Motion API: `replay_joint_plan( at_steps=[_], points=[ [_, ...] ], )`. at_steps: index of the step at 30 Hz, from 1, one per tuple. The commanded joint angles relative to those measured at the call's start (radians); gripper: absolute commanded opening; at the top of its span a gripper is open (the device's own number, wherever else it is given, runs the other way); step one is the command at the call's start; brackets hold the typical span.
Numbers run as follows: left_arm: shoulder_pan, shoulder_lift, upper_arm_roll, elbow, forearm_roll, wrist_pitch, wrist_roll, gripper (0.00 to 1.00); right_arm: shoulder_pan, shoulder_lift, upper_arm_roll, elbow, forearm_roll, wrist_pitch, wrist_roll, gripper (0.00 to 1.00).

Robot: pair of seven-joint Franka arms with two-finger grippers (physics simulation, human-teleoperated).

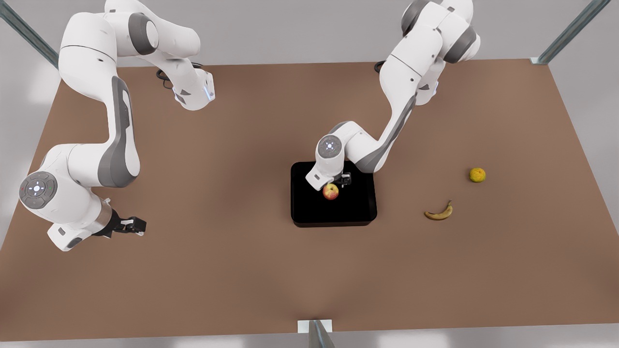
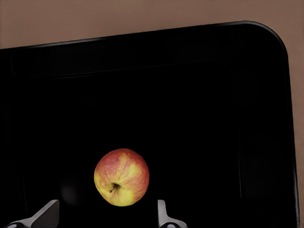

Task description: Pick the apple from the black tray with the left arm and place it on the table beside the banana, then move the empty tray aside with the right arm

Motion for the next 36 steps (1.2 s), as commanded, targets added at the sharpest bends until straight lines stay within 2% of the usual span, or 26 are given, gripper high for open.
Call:
replay_joint_plan(
  at_steps=[1, 14, 22, 23, 24, 25, 28, 31, 34, 36],
  points=[
    [0.0, 0.004, 0.0, -0.003, 0.006, 0.035, -0.022, 1.0, 0.0, -0.001, 0.0, 0.001, 0.0, -0.001, 0.0, 1.0],
    [0.003, 0.113, 0.006, -0.002, 0.027, 0.127, -0.032, 1.0, 0.0, -0.001, 0.0, 0.001, -0.001, -0.001, 0.0, 1.0],
    [0.003, 0.129, 0.011, 0.0, 0.039, 0.131, -0.035, 1.0, 0.0, -0.001, 0.0, 0.001, -0.001, -0.001, -0.002, 1.0],
    [0.003, 0.13, 0.011, 0.0, 0.041, 0.131, -0.045, 0.91, 0.0, -0.001, 0.0, 0.001, -0.001, -0.001, -0.002, 1.0],
    [0.003, 0.13, 0.011, 0.0, 0.041, 0.131, -0.049, 0.73, 0.0, -0.001, 0.0, 0.001, -0.001, -0.001, -0.002, 1.0],
    [0.003, 0.129, 0.011, 0.0, 0.041, 0.131, -0.049, 0.63, 0.0, -0.001, 0.0, 0.001, -0.001, -0.001, -0.002, 1.0],
    [0.003, 0.127, 0.011, 0.0, 0.041, 0.116, -0.051, 0.61, 0.0, -0.001, 0.0, 0.001, -0.001, -0.001, -0.002, 1.0],
    [0.018, 0.018, 0.014, 0.007, 0.062, -0.103, 0.027, 0.62, 0.0, -0.001, 0.001, 0.001, -0.003, -0.001, 0.0, 1.0],
    [0.145, -0.098, 0.015, 0.011, 0.058, -0.3, 0.375, 0.62, 0.002, -0.001, 0.001, -0.001, -0.003, -0.001, 0.0, 1.0],
    [0.285, -0.137, 0.02, 0.007, 0.064, -0.338, 0.702, 0.62, 0.02, -0.01, 0.017, 0.001, 0.002, -0.043, 0.012, 1.0]
  ],
)
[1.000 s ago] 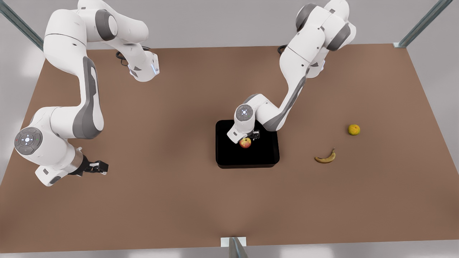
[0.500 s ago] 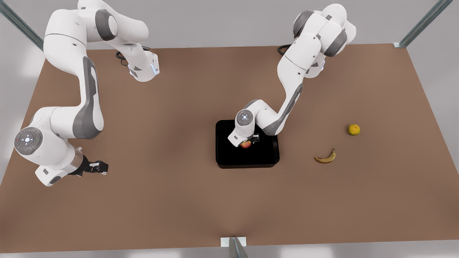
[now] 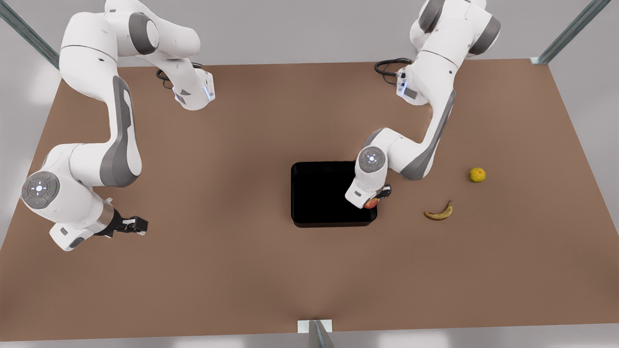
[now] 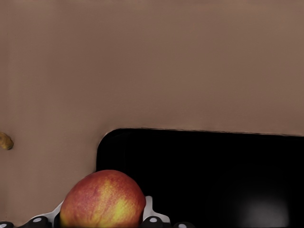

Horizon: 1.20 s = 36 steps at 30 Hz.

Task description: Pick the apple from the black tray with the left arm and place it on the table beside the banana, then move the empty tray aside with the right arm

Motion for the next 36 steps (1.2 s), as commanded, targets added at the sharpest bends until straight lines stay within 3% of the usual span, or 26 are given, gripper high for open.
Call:
replay_joint_plan(
  at_steps=[1, 3, 7, 9, 10, 13, 14, 18, 19, 20, 21, 22, 23, 24, 25, 28, 36],
  points=[
    [0.117, -0.016, 0.004, 0.0, 0.0, -0.172, 0.757, 0.62, 0.061, -0.026, 0.004, 0.004, 0.004, -0.158, 0.079, 1.0],
    [0.24, 0.013, 0.002, -0.001, 0.026, -0.075, 0.954, 0.62, 0.103, -0.105, 0.073, 0.02, 0.005, -0.324, 0.209, 1.0],
    [0.257, 0.119, 0.004, -0.003, 0.027, 0.087, 0.937, 0.62, 0.106, -0.199, 0.243, 0.02, 0.005, -0.487, 0.376, 1.0],
    [0.237, 0.133, 0.002, -0.024, 0.024, 0.124, 0.857, 0.62, 0.108, -0.167, 0.386, 0.018, 0.008, -0.555, 0.571, 1.0],
    [0.235, 0.125, 0.001, -0.061, 0.024, 0.159, 0.837, 0.62, 0.106, -0.128, 0.415, 0.018, 0.085, -0.544, 0.594, 1.0],
    [0.234, 0.133, -0.001, -0.087, 0.023, 0.205, 0.809, 0.63, 0.155, -0.093, 0.422, -0.048, 0.174, -0.383, 0.904, 1.0],
    [0.234, 0.134, -0.001, -0.089, 0.024, 0.207, 0.808, 1.0, 0.158, -0.075, 0.419, -0.043, 0.181, -0.352, 0.981, 1.0],
    [0.235, 0.125, -0.001, -0.09, 0.024, 0.202, 0.808, 1.0, 0.203, 0.011, 0.421, -0.006, 0.168, -0.219, 1.134, 0.98],
    [0.246, 0.048, -0.001, -0.087, -0.002, 0.135, 0.779, 1.0, 0.206, 0.036, 0.422, 0.02, 0.166, -0.189, 1.182, 0.98],
    [0.257, -0.059, 0.004, -0.078, -0.167, 0.069, 0.762, 1.0, 0.224, 0.068, 0.424, 0.066, 0.162, -0.188, 1.195, 0.99],
    [0.266, -0.131, 0.01, 0.028, -0.241, -0.148, 0.763, 1.0, 0.224, 0.082, 0.426, 0.073, 0.154, -0.185, 1.2, 1.0],
    [0.306, -0.131, 0.011, 0.252, -0.342, -0.449, 0.728, 1.0, 0.239, 0.083, 0.429, 0.063, 0.086, -0.185, 1.194, 1.0],
    [0.333, -0.156, 0.011, 0.3, -0.356, -0.516, 0.682, 1.0, 0.261, 0.08, 0.43, 0.02, 0.037, -0.125, 1.197, 0.99],
    [0.352, -0.246, 0.02, 0.28, -0.342, -0.509, 0.694, 1.0, 0.259, 0.076, 0.445, -0.016, 0.033, -0.081, 1.194, 0.99],
    [0.378, -0.378, 0.034, 0.098, -0.338, -0.321, 0.754, 1.0, 0.258, 0.07, 0.459, -0.046, -0.006, -0.062, 1.194, 0.99],
    [0.387, -0.308, 0.039, 0.119, -0.318, -0.321, 0.74, 1.0, 0.23, 0.031, 0.475, -0.186, -0.046, 0.051, 1.168, 0.99],
    [0.41, -0.288, 0.048, 0.105, -0.315, -0.305, 0.742, 1.0, 0.193, 0.07, 0.519, -0.2, -0.046, 0.163, 1.172, 1.0]
  ],
)
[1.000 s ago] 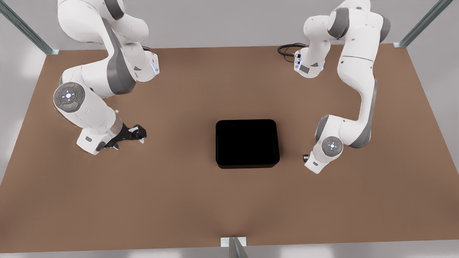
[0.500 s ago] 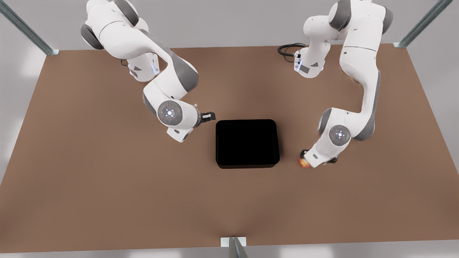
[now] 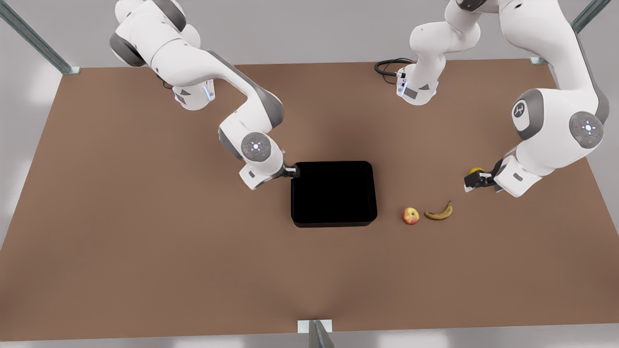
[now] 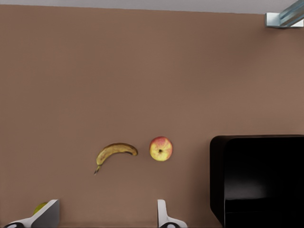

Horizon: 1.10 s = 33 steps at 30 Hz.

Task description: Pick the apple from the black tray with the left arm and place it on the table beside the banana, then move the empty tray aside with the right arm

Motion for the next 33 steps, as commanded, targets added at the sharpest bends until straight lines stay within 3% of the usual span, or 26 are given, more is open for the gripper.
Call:
replay_joint_plan(
  at_steps=[1, 15, 24, 26, 30, 33],
  points=[
    [0.002, 0.0, 0.0, 0.0, -0.001, -0.015, 0.078, 1.0, -0.001, 0.033, 0.003, -0.001, -0.016, 0.12, 0.253, 1.0],
    [0.002, -0.001, 0.0, -0.003, 0.0, -0.018, 0.076, 1.0, 0.035, 0.243, 0.003, -0.001, -0.159, 0.321, 0.253, 1.0],
    [0.002, -0.003, 0.0, -0.003, 0.0, -0.021, 0.076, 1.0, 0.038, 0.252, 0.003, -0.123, -0.208, 0.456, 0.183, 1.0],
    [0.002, -0.003, 0.0, -0.003, 0.0, -0.021, 0.076, 1.0, 0.038, 0.254, 0.003, -0.123, -0.208, 0.456, 0.183, 0.9],
    [0.0, -0.003, 0.0, -0.003, 0.0, -0.023, 0.076, 1.0, 0.035, 0.261, 0.002, -0.121, -0.205, 0.458, 0.184, 0.59],
    [0.002, -0.007, 0.0, -0.003, 0.0, -0.026, 0.076, 1.0, 0.035, 0.261, 0.002, -0.12, -0.203, 0.456, 0.186, 0.5]
  ],
)
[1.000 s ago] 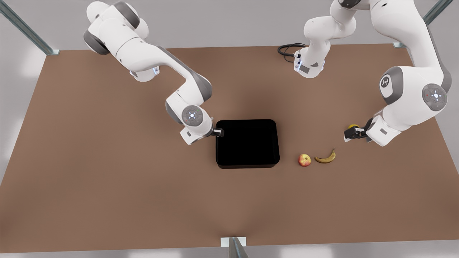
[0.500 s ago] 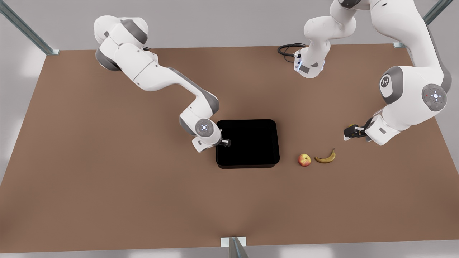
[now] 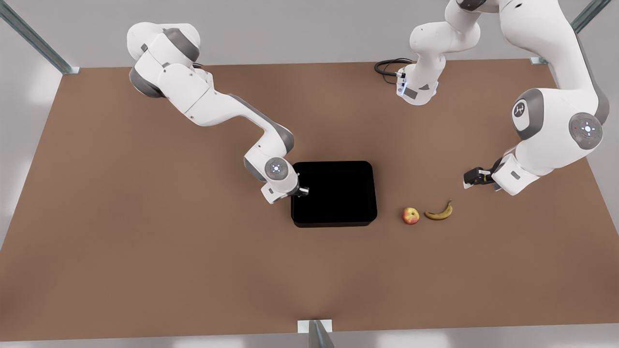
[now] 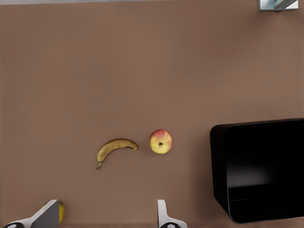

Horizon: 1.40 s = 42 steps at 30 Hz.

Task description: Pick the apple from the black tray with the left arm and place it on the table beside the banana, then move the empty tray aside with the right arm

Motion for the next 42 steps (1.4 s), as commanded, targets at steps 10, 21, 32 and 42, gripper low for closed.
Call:
replay_joint_plan(
  at_steps=[10, 21, 32, 42],
  points=[
    [-0.001, -0.005, 0.0, -0.005, 0.001, -0.003, 0.008, 1.0, -0.02, -0.007, 0.036, 0.004, 0.005, 0.012, 0.01, 0.21],
    [-0.004, -0.011, -0.002, -0.003, 0.03, -0.017, -0.033, 1.0, -0.087, -0.119, 0.105, 0.005, 0.007, -0.182, -0.073, 0.17],
    [-0.033, -0.025, -0.008, -0.002, 0.041, -0.019, -0.076, 1.0, -0.198, -0.276, 0.109, 0.011, 0.05, -0.509, -0.352, 0.16],
    [-0.034, -0.029, -0.008, -0.002, 0.042, -0.019, -0.078, 1.0, -0.279, -0.432, -0.13, 0.013, 0.217, -0.664, -0.855, 0.15]
  ],
)
